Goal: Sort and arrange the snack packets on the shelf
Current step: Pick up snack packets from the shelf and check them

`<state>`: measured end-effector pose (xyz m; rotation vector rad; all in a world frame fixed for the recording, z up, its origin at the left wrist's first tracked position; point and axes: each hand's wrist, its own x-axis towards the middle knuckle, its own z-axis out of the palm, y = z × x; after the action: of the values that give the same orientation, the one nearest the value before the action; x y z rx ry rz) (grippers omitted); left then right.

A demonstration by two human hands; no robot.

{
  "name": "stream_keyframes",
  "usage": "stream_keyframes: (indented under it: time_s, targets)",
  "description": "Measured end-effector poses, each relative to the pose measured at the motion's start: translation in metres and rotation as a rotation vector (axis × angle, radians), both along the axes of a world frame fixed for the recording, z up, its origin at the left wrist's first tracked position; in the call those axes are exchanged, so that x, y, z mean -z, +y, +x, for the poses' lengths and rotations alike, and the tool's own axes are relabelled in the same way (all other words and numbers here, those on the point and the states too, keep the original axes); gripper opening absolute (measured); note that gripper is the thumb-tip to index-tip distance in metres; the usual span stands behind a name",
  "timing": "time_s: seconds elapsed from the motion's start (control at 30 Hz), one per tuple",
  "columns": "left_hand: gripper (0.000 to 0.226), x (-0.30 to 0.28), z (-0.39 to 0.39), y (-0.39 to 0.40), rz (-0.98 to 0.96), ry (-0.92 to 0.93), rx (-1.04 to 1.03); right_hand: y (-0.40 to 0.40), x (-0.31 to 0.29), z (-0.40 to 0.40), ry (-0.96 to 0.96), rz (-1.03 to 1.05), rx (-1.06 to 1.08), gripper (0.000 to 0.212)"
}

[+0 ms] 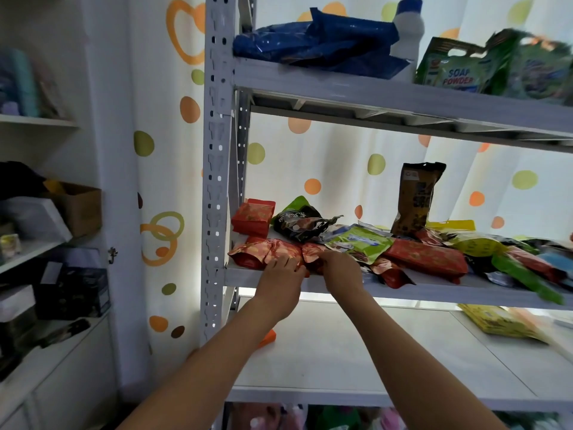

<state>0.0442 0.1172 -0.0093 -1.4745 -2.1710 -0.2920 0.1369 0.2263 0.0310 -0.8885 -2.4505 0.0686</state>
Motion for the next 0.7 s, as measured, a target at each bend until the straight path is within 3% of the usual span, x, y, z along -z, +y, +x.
stream_keyframes:
  time_s: [0.23, 0.47, 0.7]
  targets:
    - [0.047, 0.005, -0.001, -0.002, -0.019, -0.020, 0.008, -0.005, 0.000, 0.000, 0.094, 0.033, 0.000, 0.035]
    - [0.054, 0.010, 0.002, -0.003, 0.001, -0.086, -0.002, 0.000, 0.004, 0.011, 0.004, 0.074, -0.001, 0.029]
    - [0.061, 0.005, 0.006, -0.012, 0.138, -0.361, 0.047, -0.002, 0.015, 0.017, 0.215, 0.128, 0.008, 0.025]
